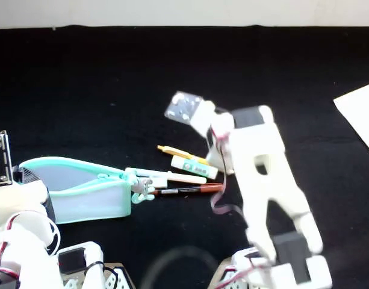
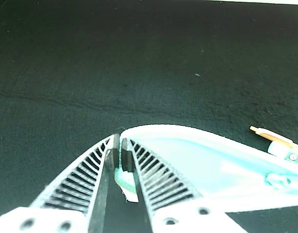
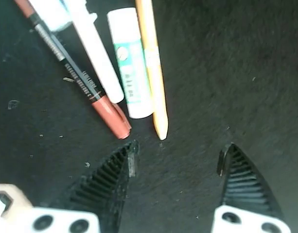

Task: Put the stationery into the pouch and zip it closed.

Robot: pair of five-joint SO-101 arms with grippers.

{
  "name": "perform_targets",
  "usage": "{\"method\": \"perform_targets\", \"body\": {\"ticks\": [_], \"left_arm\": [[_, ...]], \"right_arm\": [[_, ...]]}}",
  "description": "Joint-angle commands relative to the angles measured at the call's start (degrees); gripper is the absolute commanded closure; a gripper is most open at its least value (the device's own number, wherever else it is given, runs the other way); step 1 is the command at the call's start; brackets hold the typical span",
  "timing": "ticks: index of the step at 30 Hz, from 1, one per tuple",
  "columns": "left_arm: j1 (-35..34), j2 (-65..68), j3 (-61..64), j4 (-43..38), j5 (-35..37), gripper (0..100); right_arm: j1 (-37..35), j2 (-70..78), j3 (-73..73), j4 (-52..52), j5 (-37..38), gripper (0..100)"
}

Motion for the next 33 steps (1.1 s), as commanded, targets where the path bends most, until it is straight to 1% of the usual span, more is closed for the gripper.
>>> {"method": "perform_targets", "body": {"ticks": [1,5,10,15,23,29,30,31,33], "left_arm": [[0.75,0.04,1.45,1.85,0.79,99],[0.75,0.04,1.45,1.85,0.79,99],[0.75,0.04,1.45,1.85,0.79,99],[0.75,0.04,1.45,1.85,0.79,99],[0.75,0.13,1.45,1.85,0.79,99],[0.75,0.13,1.45,1.76,0.79,99],[0.75,0.13,1.45,1.76,0.79,99],[0.75,0.13,1.45,1.76,0.79,99],[0.75,0.13,1.45,1.76,0.79,99]], "right_arm": [[-1.71,7.25,-9.63,3.12,2.9,73.5],[-5.41,13.05,-10.51,2.68,3.43,73.5],[-10.33,18.07,-10.24,-1.45,3.25,73.5],[-13.32,22.11,-10.24,-5.41,3.52,73.5],[-13.41,33.1,-10.68,-11.3,3.52,73.5],[-13.23,36.97,-10.68,-14.11,3.52,74.1],[-13.23,37.32,-10.68,-14.2,3.52,75.7],[-13.32,37.58,-10.68,-14.46,3.52,79.6],[-13.32,38.11,-10.68,-14.55,3.34,92.8]]}}
